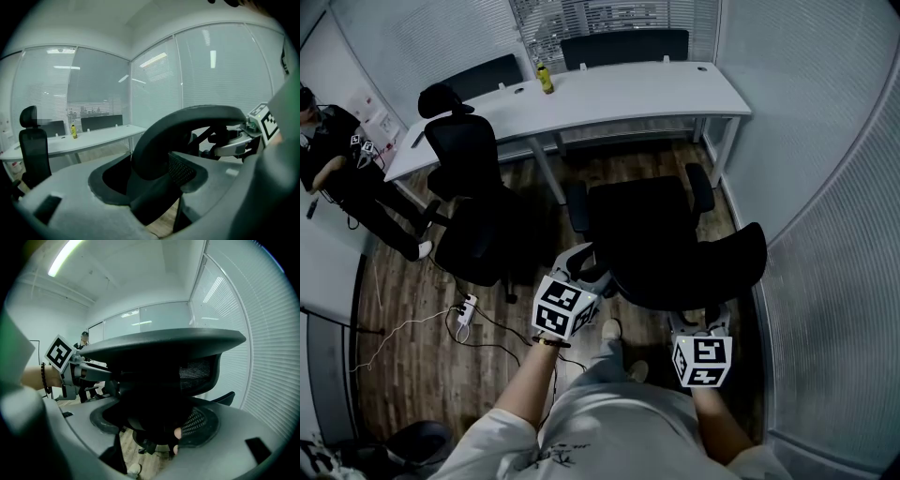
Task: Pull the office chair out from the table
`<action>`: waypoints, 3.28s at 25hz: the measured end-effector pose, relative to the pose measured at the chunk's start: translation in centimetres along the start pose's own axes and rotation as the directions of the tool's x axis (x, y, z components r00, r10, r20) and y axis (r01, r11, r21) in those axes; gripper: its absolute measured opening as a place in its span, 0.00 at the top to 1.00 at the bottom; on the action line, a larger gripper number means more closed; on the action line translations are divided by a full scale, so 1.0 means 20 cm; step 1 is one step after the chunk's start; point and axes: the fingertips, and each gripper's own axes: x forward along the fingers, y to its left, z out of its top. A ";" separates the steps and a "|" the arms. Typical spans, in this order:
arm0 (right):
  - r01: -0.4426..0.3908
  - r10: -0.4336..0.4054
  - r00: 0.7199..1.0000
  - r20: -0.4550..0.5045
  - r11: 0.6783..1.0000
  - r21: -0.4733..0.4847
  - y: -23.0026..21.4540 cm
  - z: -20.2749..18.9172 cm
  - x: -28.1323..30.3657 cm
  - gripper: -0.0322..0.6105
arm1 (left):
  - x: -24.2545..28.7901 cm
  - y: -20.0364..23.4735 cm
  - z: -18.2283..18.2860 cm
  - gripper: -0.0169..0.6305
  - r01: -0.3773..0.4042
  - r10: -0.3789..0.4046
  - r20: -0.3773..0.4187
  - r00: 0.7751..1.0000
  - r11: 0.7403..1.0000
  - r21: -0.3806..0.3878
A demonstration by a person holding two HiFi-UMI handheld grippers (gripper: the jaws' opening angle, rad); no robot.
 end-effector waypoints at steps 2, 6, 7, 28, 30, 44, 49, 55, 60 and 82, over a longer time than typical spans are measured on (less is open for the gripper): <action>0.011 -0.011 1.000 0.006 1.000 -0.014 0.00 0.02 -0.01 0.52 | -0.03 0.01 0.01 0.59 -0.015 0.015 0.002 1.000 1.000 0.000; 0.022 -0.022 0.999 0.027 1.000 -0.012 -0.01 0.02 -0.05 0.52 | -0.10 0.01 0.00 0.59 -0.042 0.042 0.012 0.999 0.999 -0.006; 0.023 -0.022 0.999 0.030 1.000 -0.009 -0.01 0.01 -0.06 0.52 | -0.12 0.01 -0.01 0.59 -0.051 0.051 0.016 0.999 0.999 -0.009; 0.005 -0.006 1.000 0.025 0.999 0.043 0.25 -0.08 -0.31 0.87 | -0.63 -0.22 -0.19 0.94 -0.084 0.091 0.068 0.994 0.991 -0.104; -0.019 0.019 1.000 0.022 0.999 0.041 0.34 -0.09 -0.35 0.90 | -0.70 -0.25 -0.23 0.95 -0.081 0.088 0.063 0.994 0.991 -0.107; -0.123 0.126 0.991 -0.046 0.991 0.057 0.78 -0.23 -0.73 0.94 | -1.12 -0.47 -0.46 0.96 -0.070 0.073 0.023 0.997 0.989 -0.127; -0.152 0.157 0.986 -0.062 0.985 0.080 0.79 -0.24 -0.76 0.94 | -1.17 -0.50 -0.45 0.96 -0.089 0.095 0.033 0.995 0.984 -0.154; -0.213 0.217 0.973 -0.074 0.975 0.064 0.81 -0.19 -0.76 0.94 | -1.17 -0.50 -0.43 0.96 -0.125 0.131 0.029 0.991 0.978 -0.165; -0.242 0.247 0.966 -0.073 0.968 0.066 0.79 -0.18 -0.76 0.94 | -1.14 -0.53 -0.40 0.96 -0.141 0.148 0.028 0.989 0.975 -0.172; -0.303 0.307 0.949 -0.077 0.951 0.060 0.70 -0.21 -0.73 0.94 | -1.06 -0.63 -0.38 0.96 -0.142 0.146 0.015 0.989 0.974 -0.176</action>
